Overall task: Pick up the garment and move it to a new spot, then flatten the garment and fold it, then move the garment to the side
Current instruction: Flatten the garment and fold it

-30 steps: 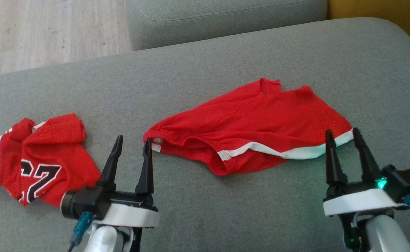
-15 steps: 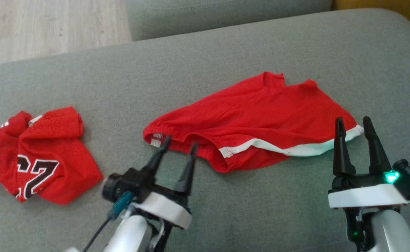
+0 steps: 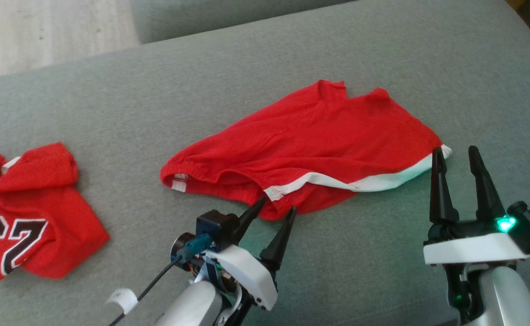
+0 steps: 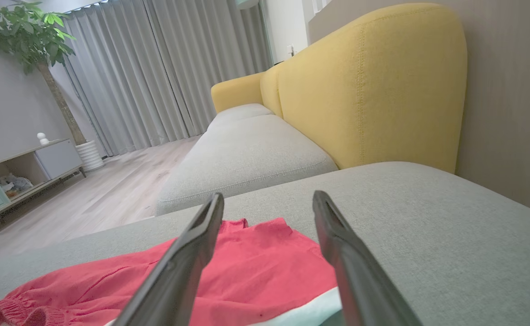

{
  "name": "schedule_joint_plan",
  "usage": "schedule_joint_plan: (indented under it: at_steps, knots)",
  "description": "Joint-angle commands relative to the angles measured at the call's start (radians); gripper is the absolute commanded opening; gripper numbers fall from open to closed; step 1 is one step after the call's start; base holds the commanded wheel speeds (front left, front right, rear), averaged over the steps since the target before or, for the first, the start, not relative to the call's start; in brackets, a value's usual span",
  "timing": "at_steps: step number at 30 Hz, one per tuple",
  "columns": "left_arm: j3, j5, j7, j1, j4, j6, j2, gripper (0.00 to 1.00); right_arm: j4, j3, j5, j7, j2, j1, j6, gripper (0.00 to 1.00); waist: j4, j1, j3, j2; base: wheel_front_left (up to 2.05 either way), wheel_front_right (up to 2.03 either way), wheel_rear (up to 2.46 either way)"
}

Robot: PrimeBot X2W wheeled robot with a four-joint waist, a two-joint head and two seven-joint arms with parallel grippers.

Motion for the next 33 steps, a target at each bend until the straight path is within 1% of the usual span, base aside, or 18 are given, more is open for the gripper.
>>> schedule_joint_plan:
  at_steps: [1, 3, 6, 8, 13, 16, 23, 33]
  knots:
    - [0.019, -0.005, 0.007, -0.059, -0.031, 0.015, -0.002, 1.00, -0.030, 0.025, 0.011, -0.011, -0.003, -0.048, -0.001, 1.00, -0.019, 0.0000, 0.013, 0.0000, 0.00, 0.00, 0.00]
    - [0.021, -0.017, 0.015, -0.066, -0.023, 0.029, -0.002, 1.00, -0.031, 0.027, 0.014, -0.011, -0.003, -0.050, -0.001, 1.00, -0.030, 0.0000, 0.020, 0.0000, 0.00, 0.00, 0.00]
    - [0.020, -0.050, 0.026, -0.079, -0.014, 0.031, -0.002, 1.00, -0.031, 0.029, 0.017, -0.011, -0.003, -0.052, -0.001, 1.00, -0.047, 0.0000, 0.030, 0.0000, 0.00, 0.00, 0.00]
    - [0.020, -0.050, 0.027, -0.085, -0.008, 0.034, -0.002, 1.00, -0.030, 0.030, 0.018, -0.011, -0.003, -0.052, -0.001, 1.00, -0.052, 0.0000, 0.033, 0.0000, 0.00, 0.00, 0.00]
    - [0.030, -0.040, 0.032, -0.106, 0.028, 0.063, 0.004, 1.00, -0.030, 0.031, 0.022, -0.011, -0.003, -0.055, -0.001, 1.00, -0.074, 0.0000, 0.040, 0.0000, 0.00, 0.00, 0.00]
    - [0.031, -0.037, 0.023, -0.108, 0.037, 0.068, 0.006, 1.00, -0.029, 0.029, 0.024, -0.011, -0.003, -0.052, -0.001, 1.00, -0.080, 0.0000, 0.039, 0.0000, 0.00, 0.00, 0.00]
    - [0.017, -0.023, -0.018, -0.104, 0.026, 0.065, 0.009, 1.00, -0.019, 0.028, 0.022, -0.011, -0.003, -0.045, -0.001, 1.00, -0.068, 0.0000, 0.020, 0.0000, 0.00, 0.00, 0.00]
    - [0.025, -0.004, -0.048, -0.087, 0.014, 0.111, 0.026, 1.00, -0.013, 0.029, 0.010, -0.011, -0.003, -0.037, -0.001, 1.00, -0.041, 0.0000, -0.006, 0.0000, 0.00, 0.00, 0.00]
